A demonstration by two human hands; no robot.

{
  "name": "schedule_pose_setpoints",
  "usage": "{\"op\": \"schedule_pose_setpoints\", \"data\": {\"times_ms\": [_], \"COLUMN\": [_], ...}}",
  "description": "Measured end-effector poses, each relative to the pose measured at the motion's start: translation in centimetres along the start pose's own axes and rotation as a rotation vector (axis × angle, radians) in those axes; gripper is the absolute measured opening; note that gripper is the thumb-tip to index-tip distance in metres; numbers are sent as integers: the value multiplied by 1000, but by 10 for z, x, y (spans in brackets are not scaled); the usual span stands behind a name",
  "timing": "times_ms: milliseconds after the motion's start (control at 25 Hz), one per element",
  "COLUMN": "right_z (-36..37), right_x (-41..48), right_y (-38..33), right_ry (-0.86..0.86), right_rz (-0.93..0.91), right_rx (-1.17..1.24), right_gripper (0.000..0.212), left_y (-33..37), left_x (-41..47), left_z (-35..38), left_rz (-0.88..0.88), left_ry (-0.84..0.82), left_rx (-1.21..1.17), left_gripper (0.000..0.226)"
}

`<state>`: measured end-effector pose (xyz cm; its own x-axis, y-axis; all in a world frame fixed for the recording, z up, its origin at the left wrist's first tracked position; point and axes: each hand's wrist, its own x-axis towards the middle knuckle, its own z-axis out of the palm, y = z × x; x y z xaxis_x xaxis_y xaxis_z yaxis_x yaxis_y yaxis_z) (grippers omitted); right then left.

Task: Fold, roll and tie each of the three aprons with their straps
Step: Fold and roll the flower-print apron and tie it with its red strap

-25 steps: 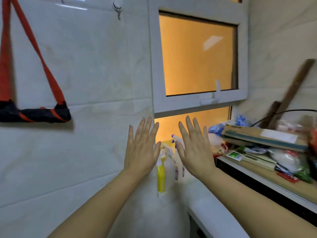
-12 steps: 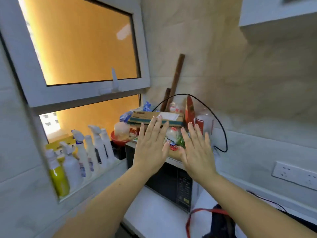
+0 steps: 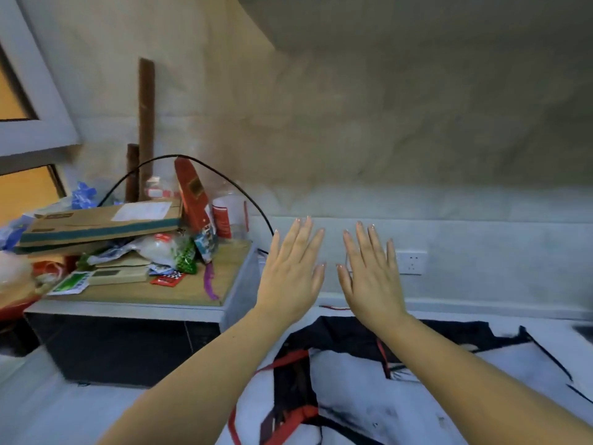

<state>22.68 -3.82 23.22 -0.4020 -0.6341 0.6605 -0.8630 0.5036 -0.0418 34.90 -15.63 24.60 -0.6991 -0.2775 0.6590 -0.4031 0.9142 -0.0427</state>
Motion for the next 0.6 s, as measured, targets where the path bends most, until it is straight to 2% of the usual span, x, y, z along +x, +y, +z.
{"op": "schedule_pose_setpoints", "data": {"times_ms": [360, 600], "right_z": [17, 38], "right_x": [-62, -107], "right_y": [97, 162], "right_ry": [-130, -266], "right_rz": [316, 516], "right_rx": [-173, -155], "right_gripper": [59, 56], "left_y": [82, 147], "left_x": [14, 7], "left_z": [104, 160], "left_rz": [169, 207], "left_ry": [-208, -416], "left_rx": [-264, -376], "left_gripper": [60, 58]}}
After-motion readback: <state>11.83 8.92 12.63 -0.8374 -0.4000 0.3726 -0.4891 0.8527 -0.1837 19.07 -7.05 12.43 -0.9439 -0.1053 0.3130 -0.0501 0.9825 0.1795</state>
